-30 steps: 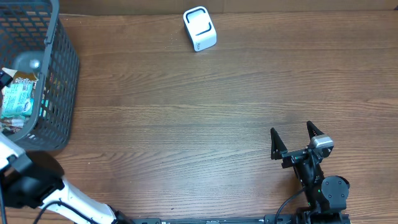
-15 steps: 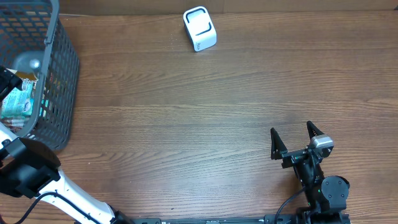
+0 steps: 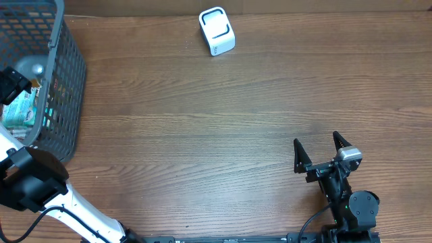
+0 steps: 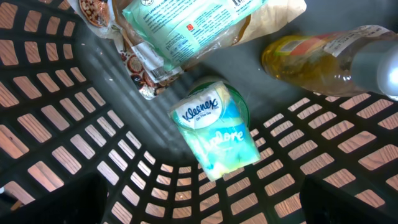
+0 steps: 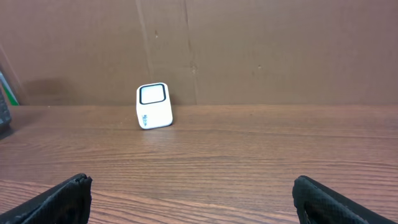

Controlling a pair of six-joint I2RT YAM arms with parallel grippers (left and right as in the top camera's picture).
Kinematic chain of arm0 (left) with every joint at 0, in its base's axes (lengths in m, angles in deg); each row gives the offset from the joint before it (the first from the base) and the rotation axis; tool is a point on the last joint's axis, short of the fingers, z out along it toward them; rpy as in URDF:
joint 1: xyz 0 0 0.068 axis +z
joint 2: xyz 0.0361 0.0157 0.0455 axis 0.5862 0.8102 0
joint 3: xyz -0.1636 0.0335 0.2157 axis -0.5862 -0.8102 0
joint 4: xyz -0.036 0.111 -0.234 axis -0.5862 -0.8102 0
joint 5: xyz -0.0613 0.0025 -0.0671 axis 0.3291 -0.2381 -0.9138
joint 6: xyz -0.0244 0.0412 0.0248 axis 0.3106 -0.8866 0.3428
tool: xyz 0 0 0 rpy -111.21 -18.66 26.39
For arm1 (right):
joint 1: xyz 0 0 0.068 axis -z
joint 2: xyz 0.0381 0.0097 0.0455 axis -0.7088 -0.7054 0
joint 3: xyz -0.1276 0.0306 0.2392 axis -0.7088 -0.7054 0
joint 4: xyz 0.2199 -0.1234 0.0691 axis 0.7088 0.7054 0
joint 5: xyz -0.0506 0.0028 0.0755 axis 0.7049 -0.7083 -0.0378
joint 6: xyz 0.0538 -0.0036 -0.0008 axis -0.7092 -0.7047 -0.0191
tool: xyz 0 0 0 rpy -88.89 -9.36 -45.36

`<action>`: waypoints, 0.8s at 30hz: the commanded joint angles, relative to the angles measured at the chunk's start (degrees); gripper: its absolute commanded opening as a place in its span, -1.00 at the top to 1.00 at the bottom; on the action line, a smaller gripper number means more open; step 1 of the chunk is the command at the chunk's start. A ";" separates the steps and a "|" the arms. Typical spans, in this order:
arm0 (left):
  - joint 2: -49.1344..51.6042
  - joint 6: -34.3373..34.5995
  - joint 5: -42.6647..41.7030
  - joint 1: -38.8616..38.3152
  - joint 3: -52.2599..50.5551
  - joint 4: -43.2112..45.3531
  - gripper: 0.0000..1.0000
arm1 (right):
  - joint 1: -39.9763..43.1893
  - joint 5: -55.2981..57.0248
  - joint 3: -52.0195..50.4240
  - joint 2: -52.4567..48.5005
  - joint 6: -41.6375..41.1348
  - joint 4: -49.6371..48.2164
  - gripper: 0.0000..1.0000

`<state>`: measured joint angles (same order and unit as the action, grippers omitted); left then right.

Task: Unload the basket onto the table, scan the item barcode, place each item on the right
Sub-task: 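Reach the left gripper into the grey basket toward the items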

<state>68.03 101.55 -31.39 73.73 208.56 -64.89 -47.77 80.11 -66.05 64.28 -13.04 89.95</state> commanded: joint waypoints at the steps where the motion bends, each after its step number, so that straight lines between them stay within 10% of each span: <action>1: 1.18 -0.02 -0.48 -0.02 0.28 0.02 -0.99 | 0.24 -0.31 -0.61 0.52 0.09 -0.26 -1.00; 24: 2.38 0.15 -0.68 -0.13 -20.22 13.38 -1.00 | 0.24 -0.31 -0.61 0.52 0.09 -0.26 -1.00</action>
<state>69.47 101.58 -31.43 73.73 190.68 -52.83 -47.75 80.11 -66.05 64.28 -13.02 89.95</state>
